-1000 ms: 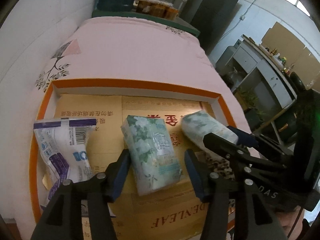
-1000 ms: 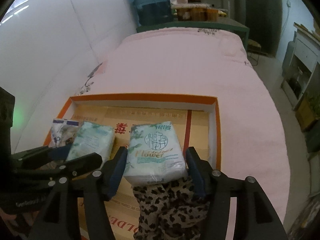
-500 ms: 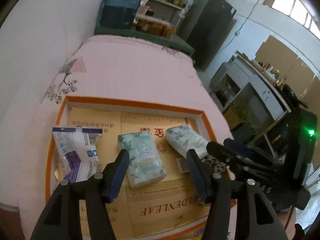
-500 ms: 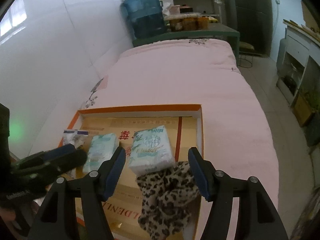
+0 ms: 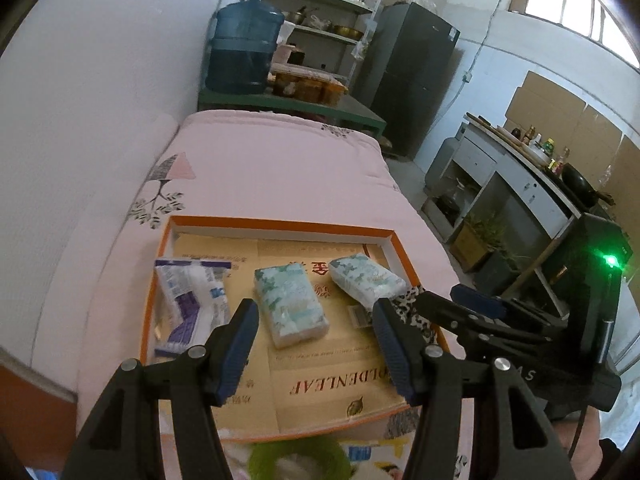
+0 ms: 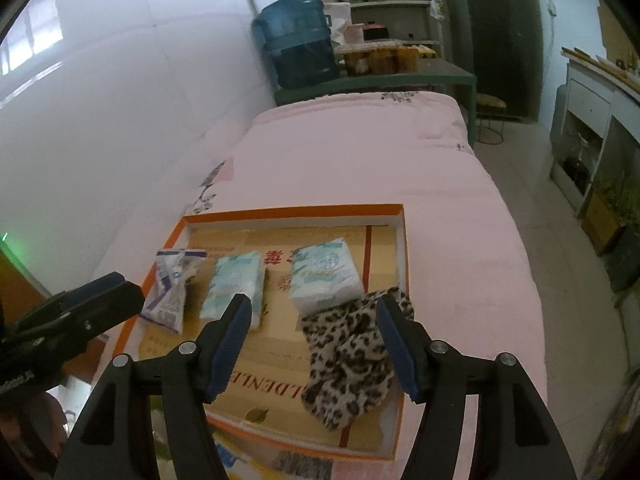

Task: Organize soft objects
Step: 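Withdraw both tools from the tray toward the plush bunny, then close the right tool on the plush bunny in purple dress, then close the left tool on the mint sponge in the clear bag, then carry the bunny with right tool while left tool carries the sponge bag into the tray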

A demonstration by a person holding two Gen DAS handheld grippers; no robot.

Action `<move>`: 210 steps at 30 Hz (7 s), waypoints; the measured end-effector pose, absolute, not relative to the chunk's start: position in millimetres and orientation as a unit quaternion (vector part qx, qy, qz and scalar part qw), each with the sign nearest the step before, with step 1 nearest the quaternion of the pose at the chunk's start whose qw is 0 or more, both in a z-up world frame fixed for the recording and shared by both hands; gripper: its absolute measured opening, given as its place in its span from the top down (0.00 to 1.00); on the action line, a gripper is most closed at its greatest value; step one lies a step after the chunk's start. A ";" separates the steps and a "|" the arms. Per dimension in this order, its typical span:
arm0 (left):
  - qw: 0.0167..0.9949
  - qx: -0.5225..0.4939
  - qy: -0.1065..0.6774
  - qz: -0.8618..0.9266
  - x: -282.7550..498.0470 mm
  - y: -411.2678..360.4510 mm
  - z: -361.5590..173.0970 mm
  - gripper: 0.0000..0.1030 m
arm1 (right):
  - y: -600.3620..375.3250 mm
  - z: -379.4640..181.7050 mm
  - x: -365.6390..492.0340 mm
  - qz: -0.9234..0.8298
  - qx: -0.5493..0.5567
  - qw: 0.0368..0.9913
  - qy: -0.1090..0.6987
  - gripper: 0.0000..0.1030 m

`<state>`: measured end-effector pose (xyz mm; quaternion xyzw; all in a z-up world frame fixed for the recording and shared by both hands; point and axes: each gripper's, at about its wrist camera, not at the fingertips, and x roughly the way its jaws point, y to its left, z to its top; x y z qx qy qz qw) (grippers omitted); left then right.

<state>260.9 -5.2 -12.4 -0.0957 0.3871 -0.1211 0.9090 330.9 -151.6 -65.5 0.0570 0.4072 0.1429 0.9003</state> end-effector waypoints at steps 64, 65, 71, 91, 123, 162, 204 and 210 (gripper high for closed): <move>0.930 -0.051 0.342 -0.125 42.5 18.1 -76.1 0.43 | -115.1 -93.1 141.8 0.207 0.047 0.890 0.404 0.28; 0.929 -0.052 0.344 -0.128 43.7 17.5 -78.2 0.43 | -114.2 -94.6 143.3 0.208 0.048 0.889 0.406 0.27; 0.923 -0.051 0.356 -0.139 51.8 15.6 -89.1 0.43 | -109.7 -104.1 155.3 0.207 0.052 0.883 0.417 0.27; 0.903 -0.092 0.382 -0.176 65.9 12.4 -114.7 0.49 | -99.5 -125.5 173.5 0.221 0.055 0.871 0.436 0.40; 0.924 -0.099 0.340 -0.147 54.0 17.2 -75.1 0.54 | -113.9 -94.5 152.0 0.206 0.060 0.892 0.398 0.64; 0.951 -0.050 0.292 -0.088 140.1 13.9 -2.6 0.54 | -117.9 -37.2 182.9 0.146 0.088 0.920 0.354 0.64; 0.935 -0.048 0.342 -0.074 254.9 6.0 -53.6 0.54 | -111.9 -96.1 291.6 0.129 0.114 0.906 0.386 0.64; 0.932 -0.050 0.351 -0.074 261.7 5.6 -61.5 0.54 | -111.9 -104.2 300.3 0.130 0.115 0.903 0.394 0.64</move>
